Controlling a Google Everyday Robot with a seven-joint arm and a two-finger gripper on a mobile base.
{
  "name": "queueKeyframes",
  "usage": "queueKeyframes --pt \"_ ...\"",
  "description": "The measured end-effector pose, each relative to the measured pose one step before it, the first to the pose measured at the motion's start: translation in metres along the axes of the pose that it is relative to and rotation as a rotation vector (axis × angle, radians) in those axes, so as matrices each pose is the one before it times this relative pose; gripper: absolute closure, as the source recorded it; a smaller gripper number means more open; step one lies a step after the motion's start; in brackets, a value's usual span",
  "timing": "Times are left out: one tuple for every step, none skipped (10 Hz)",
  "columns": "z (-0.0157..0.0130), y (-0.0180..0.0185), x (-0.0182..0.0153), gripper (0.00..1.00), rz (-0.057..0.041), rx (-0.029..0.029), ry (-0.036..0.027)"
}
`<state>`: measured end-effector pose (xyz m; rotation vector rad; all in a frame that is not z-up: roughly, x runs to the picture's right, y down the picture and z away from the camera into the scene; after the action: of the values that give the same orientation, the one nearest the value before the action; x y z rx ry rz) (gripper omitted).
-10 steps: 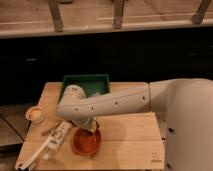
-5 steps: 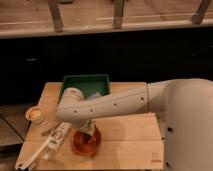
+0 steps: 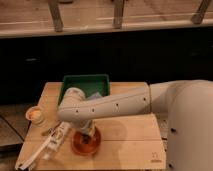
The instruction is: Place grapes in red bowl
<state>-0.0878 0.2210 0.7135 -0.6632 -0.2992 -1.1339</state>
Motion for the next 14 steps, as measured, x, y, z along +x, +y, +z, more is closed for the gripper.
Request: queueKeyframes --pt "0.00049 0.00115 -0.00159 0.54 -0.00157 0.00113 -0.00565" --pt "-0.00041 0.00011 -0.00050 0.51 -0.00136 0.00258 -0.00212" --pt "-0.00020 -0.00058 -0.00078 0.52 0.00111 0.00780 -0.00583" --pt "0.00038 0.00155 -0.00148 0.59 -0.00165 0.00075 -0.00764" --pt "0.00042 0.00032 -0.00167 0.64 -0.00142 0.01260 -0.01167" --pt "-0.00019 0.00191 0.00072 0.63 0.00370 0.00173 -0.00083" --pt "-0.00053 -0.00220 -0.00146 0.59 -0.00444 0.00762 -0.00128" --pt "-0.00013 -0.00123 -0.00018 0.57 -0.00094 0.00440 -0.00134" --pt "0.00000 0.00057 -0.00019 0.57 -0.00064 0.00039 -0.00098" --pt "-0.00019 0.00134 0.00009 0.57 -0.00196 0.00134 -0.00233" --pt "-0.00055 -0.00012 -0.00030 0.57 -0.00121 0.00579 -0.00266" --pt "-0.00050 -0.00025 0.00043 0.57 0.00144 0.00727 -0.00218" --pt "-0.00115 -0.00002 0.00169 0.59 0.00122 0.00251 0.00048" --pt "-0.00132 -0.00356 0.00066 0.69 -0.00692 0.00436 0.00087"
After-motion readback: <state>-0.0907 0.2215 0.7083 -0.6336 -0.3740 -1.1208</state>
